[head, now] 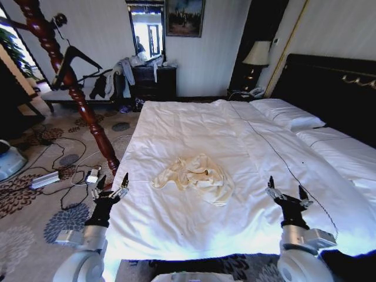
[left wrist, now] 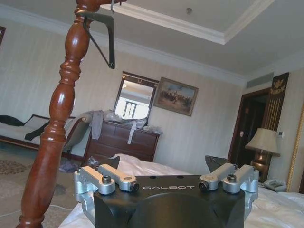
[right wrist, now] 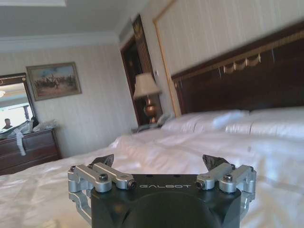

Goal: Pick up the clothes from the bed and hang them on the clothes hanger.

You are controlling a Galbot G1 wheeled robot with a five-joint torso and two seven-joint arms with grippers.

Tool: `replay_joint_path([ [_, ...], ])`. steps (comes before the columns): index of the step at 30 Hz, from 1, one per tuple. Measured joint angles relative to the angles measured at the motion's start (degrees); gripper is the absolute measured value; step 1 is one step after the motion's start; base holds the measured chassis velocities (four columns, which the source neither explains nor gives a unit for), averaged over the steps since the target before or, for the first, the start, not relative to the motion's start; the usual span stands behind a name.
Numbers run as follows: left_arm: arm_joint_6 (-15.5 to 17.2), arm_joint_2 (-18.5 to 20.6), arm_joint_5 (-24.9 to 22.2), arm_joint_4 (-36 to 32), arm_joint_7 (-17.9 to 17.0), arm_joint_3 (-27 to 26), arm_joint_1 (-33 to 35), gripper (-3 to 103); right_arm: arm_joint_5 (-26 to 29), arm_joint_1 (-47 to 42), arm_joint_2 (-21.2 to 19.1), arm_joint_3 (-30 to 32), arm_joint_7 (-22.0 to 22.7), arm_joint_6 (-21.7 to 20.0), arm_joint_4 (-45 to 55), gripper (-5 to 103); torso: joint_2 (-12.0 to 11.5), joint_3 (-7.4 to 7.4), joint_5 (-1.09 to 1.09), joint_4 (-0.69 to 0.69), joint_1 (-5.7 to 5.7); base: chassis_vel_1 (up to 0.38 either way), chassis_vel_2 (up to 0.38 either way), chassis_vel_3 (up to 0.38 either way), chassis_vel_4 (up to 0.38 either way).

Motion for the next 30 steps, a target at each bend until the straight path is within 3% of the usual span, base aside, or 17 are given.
replay_joint_path([
  [17,-0.6,-1.4,1.0,-0.4,0.0,-0.9,1.1,100,1.6,3.2,-0.3,-4.8,1.6,-1.7,-1.2,100,0.0,0.0,0.01,0.0,0.0,0.0,0.0,0.0,0.0],
  [20,-0.6,-2.1,1.2,-0.5,0.1,-1.0,1.1,100,6.2,3.8,-0.2,-5.7,1.8,-1.7,-0.6,100,0.0,0.0,0.01,0.0,0.0,0.0,0.0,0.0,0.0],
  [23,-0.7,-2.8,1.8,-0.1,0.0,-1.6,0.6,100,21.7,5.6,-0.6,-6.2,4.8,-3.7,1.7,100,0.0,0.0,0.01,-0.01,0.0,0.0,0.0,0.0,0.0],
  [30,-1.9,-4.3,4.9,4.5,-1.7,-5.3,0.3,100,29.3,10.5,-2.2,-11.1,5.1,-4.8,0.2,100,0.0,0.0,0.0,0.0,0.0,0.0,0.0,0.0,0.0],
])
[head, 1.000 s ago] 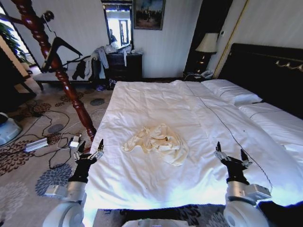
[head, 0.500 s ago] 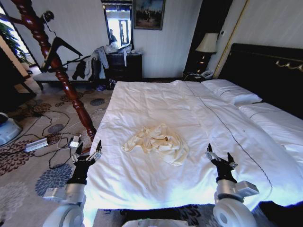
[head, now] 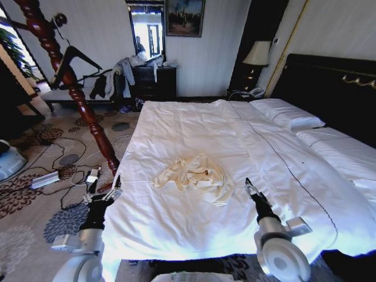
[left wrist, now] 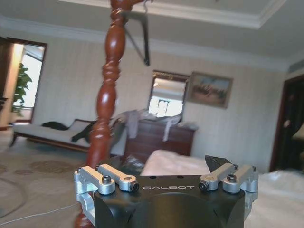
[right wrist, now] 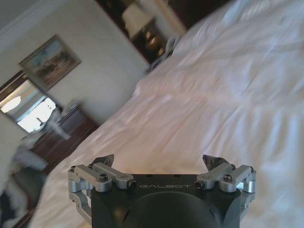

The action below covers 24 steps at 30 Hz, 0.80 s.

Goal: Pick up the clothes from the bed and hang them on the clothes hanger.

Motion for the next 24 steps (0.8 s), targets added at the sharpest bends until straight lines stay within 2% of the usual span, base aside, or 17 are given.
replay_joint_path([
  [6,-1.0,-0.2,0.4,1.6,-0.1,-0.7,0.8,100,0.6,4.8,-0.8,-6.0,-0.1,-1.8,-3.4,100,0.0,0.0,0.02,0.01,0.0,0.0,0.0,0.0,0.0],
  [9,-1.2,-0.9,-0.9,1.1,-1.3,-0.3,1.0,100,0.1,8.9,-1.6,-10.3,-0.1,-2.3,-6.9,100,0.0,0.0,0.0,0.0,0.0,0.0,0.0,0.0,0.0],
  [11,-1.6,-1.4,-0.9,0.9,-2.1,-0.1,1.2,100,1.7,11.3,-2.1,-12.5,-0.2,-2.5,-9.1,100,0.0,0.0,0.01,0.0,0.0,0.0,0.0,0.0,0.0],
  [13,-1.6,-1.4,-0.9,0.9,-2.2,-0.1,1.3,100,2.1,11.6,-2.1,-12.7,-0.2,-2.5,-9.4,100,0.0,0.0,0.01,0.0,0.0,0.0,0.0,0.0,0.0],
  [15,-2.4,-1.7,-0.9,1.0,-2.7,-0.1,2.5,100,3.8,14.3,-1.3,-15.0,0.0,-2.6,-12.7,100,0.0,0.0,0.01,0.0,0.01,0.0,0.0,0.0,0.0],
  [20,-3.4,-1.8,-1.1,0.6,-2.9,-0.5,4.5,100,2.9,17.2,0.6,-16.6,0.2,-2.4,-17.4,103,0.0,0.0,0.0,0.0,0.0,0.0,0.0,0.0,0.0],
  [24,-3.7,-2.0,-1.4,-0.1,-3.2,-0.6,5.0,100,2.2,18.5,1.1,-16.0,0.7,-1.7,-19.6,89,0.0,0.0,0.01,0.0,0.0,0.0,0.0,0.0,0.0],
])
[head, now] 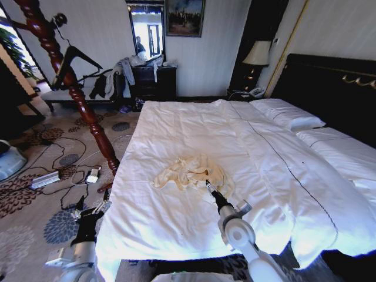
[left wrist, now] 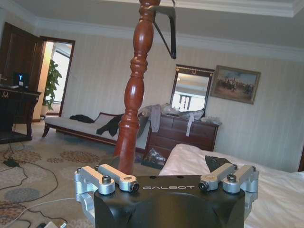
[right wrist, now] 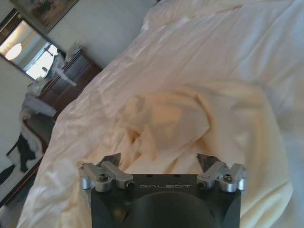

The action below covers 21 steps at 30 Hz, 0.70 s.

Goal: Pick up the clothes from the bed and hang them on the clothes hanger.

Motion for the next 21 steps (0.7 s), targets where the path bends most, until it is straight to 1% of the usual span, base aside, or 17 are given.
replay_joint_path([
  [3,0.0,-0.5,0.2,-0.2,-0.3,0.4,-0.2,100,-0.1,0.2,0.0,0.7,0.2,0.6,-0.3,73,0.0,0.0,-0.01,0.0,0.0,0.0,0.0,0.0,0.0],
  [4,0.0,-0.5,0.2,-0.2,-0.3,0.4,-0.2,100,-0.1,0.2,0.0,0.7,0.2,0.6,-0.3,73,0.0,0.0,-0.01,0.0,0.0,0.0,0.0,0.0,0.0],
  [6,-0.1,-0.7,0.6,0.2,-0.3,0.8,-0.5,100,-0.4,0.1,0.3,0.8,0.2,0.7,-0.3,62,0.0,0.0,0.0,-0.01,0.0,0.0,0.0,0.0,0.0],
  [7,-0.1,-0.8,0.7,0.3,-0.3,0.9,-0.6,100,-0.6,0.1,0.4,0.8,0.2,0.6,-0.3,62,0.0,0.0,0.0,0.0,0.0,0.0,0.0,0.0,0.0],
  [8,-0.1,-0.8,0.9,0.5,-0.4,1.1,-0.7,100,-1.0,0.0,0.7,0.8,0.2,0.6,-0.4,57,0.0,0.0,-0.01,0.0,0.0,0.0,0.0,0.0,0.0],
  [9,-0.1,-0.8,0.9,0.5,-0.4,1.1,-0.7,100,-1.0,0.0,0.7,0.8,0.2,0.6,-0.4,57,0.0,0.0,-0.01,0.0,0.0,0.0,0.0,0.0,0.0],
  [11,-0.1,-0.8,1.0,0.7,-0.4,1.3,-0.9,100,-1.6,-0.2,1.1,0.6,0.2,0.5,-0.6,45,0.0,0.0,0.0,0.0,0.0,0.0,0.0,0.0,0.0],
  [13,-0.1,-0.8,1.0,0.8,-0.4,1.3,-1.0,100,-1.7,-0.3,1.2,0.6,0.2,0.5,-0.6,45,0.0,0.0,0.0,0.0,0.0,0.0,0.0,0.0,0.0],
  [14,0.0,-0.8,1.1,1.0,-0.5,1.3,-1.0,100,-2.2,-0.4,1.4,0.5,0.2,0.4,-0.7,35,0.0,0.0,0.0,0.0,0.0,0.0,0.0,0.0,0.0],
  [15,0.0,-0.7,1.1,1.1,-0.5,1.3,-1.0,100,-2.5,-0.4,1.4,0.5,0.1,0.4,-0.8,35,0.0,0.0,0.0,0.0,0.0,0.0,0.0,0.0,0.0],
  [17,0.0,-0.5,1.2,1.4,-0.5,1.3,-1.0,100,-3.5,-0.5,1.4,0.5,0.0,0.4,-0.9,24,0.0,0.0,0.0,0.0,0.0,0.0,0.0,0.0,0.0],
  [18,0.0,-0.5,1.2,1.4,-0.5,1.3,-1.0,100,-3.5,-0.5,1.4,0.5,0.0,0.4,-0.9,24,0.0,0.0,0.0,0.0,0.0,0.0,0.0,0.0,0.0],
  [20,0.0,-0.4,1.2,1.6,-0.6,1.3,-1.1,100,-4.7,-0.6,1.2,0.6,0.0,0.4,-1.1,13,0.0,0.0,0.0,0.0,0.0,0.0,0.0,0.0,0.0],
  [21,0.0,-0.3,1.2,1.6,-0.6,1.3,-1.1,100,-5.5,-0.7,1.0,0.6,-0.1,0.4,-1.2,13,0.0,0.0,-0.01,0.0,0.0,0.0,0.0,0.0,0.0],
])
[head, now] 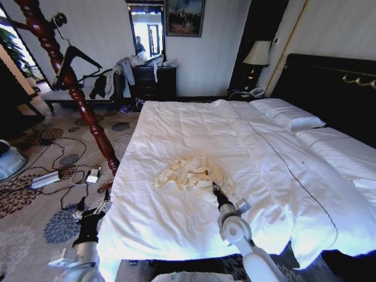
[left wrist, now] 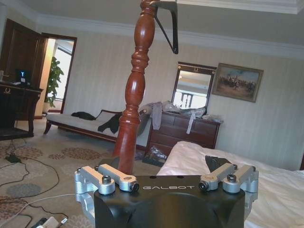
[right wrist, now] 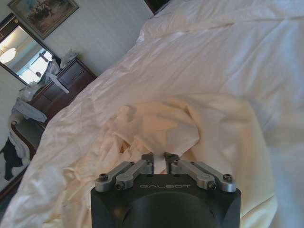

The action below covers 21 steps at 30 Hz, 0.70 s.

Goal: Pick up the clothes from the bed and hang them on the clothes hanger.

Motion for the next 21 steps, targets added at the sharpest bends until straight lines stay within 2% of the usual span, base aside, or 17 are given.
replay_joint_path([
  [1,0.0,0.1,0.0,0.1,0.0,0.0,0.0,100,-0.6,-0.1,-0.1,0.0,0.0,0.0,-0.2,8,0.0,0.0,0.0,0.0,0.0,0.0,0.0,0.0,0.0],
  [2,0.0,0.1,0.0,0.1,0.0,0.0,0.0,100,-0.6,-0.1,-0.1,0.0,0.0,0.0,-0.2,8,0.0,0.0,0.0,0.0,0.0,0.0,0.0,0.0,0.0],
  [3,0.0,0.2,-0.1,0.1,-0.1,0.0,-0.1,100,-1.5,-0.3,-0.3,-0.1,-0.1,-0.1,-0.5,1,0.0,0.0,0.0,0.0,0.0,0.0,0.0,0.0,0.0],
  [9,0.0,0.6,-0.4,0.2,-0.1,-0.1,-0.2,100,-2.2,-0.3,-1.9,1.1,-0.5,0.0,0.6,0,0.0,0.0,0.02,0.0,0.0,0.0,0.0,0.0,0.0],
  [10,0.0,0.8,-0.6,0.2,-0.2,-0.2,-0.2,100,-1.9,-0.2,-4.0,2.4,-2.0,1.0,2.1,0,0.0,0.0,0.01,0.01,0.0,0.0,0.0,0.0,0.0],
  [11,0.0,0.8,-0.6,0.2,-0.2,-0.2,-0.2,100,-1.9,-0.2,-4.0,2.4,-2.0,1.0,2.1,0,0.0,0.0,0.01,0.01,0.0,0.0,0.0,0.0,0.0],
  [14,0.0,1.0,-1.1,0.0,-0.3,-0.5,-0.2,100,-1.4,0.0,-8.8,5.6,-7.4,4.4,5.3,0,0.0,0.0,0.0,0.0,0.0,0.0,0.0,0.0,0.0],
  [15,-0.1,1.1,-1.4,0.0,-0.3,-0.7,-0.3,100,0.2,0.1,-12.2,8.7,-12.0,6.8,8.1,0,0.0,0.0,0.01,0.0,0.0,0.0,0.0,0.0,0.0],
  [16,-0.1,1.1,-1.4,0.0,-0.3,-0.7,-0.3,100,0.2,0.1,-12.2,8.7,-12.0,6.8,8.1,0,0.0,0.0,0.01,0.0,0.0,0.0,0.0,0.0,0.0],
  [17,-0.2,1.1,-1.5,0.0,-0.3,-0.7,-0.3,100,2.1,0.1,-14.7,11.1,-14.6,7.7,10.4,0,0.0,0.0,0.01,0.0,0.0,0.0,0.0,0.0,0.0],
  [18,-0.2,1.1,-1.5,0.1,-0.3,-0.7,-0.4,100,3.1,0.1,-15.4,12.0,-15.5,7.9,11.4,0,0.0,0.0,0.01,0.0,0.0,0.0,0.0,0.0,0.0],
  [21,-0.4,1.2,-1.6,0.3,-0.4,-0.7,-0.5,100,11.2,-1.0,-21.9,17.0,-19.5,7.9,17.3,0,0.0,0.0,0.01,0.0,0.0,0.0,0.0,0.0,0.0],
])
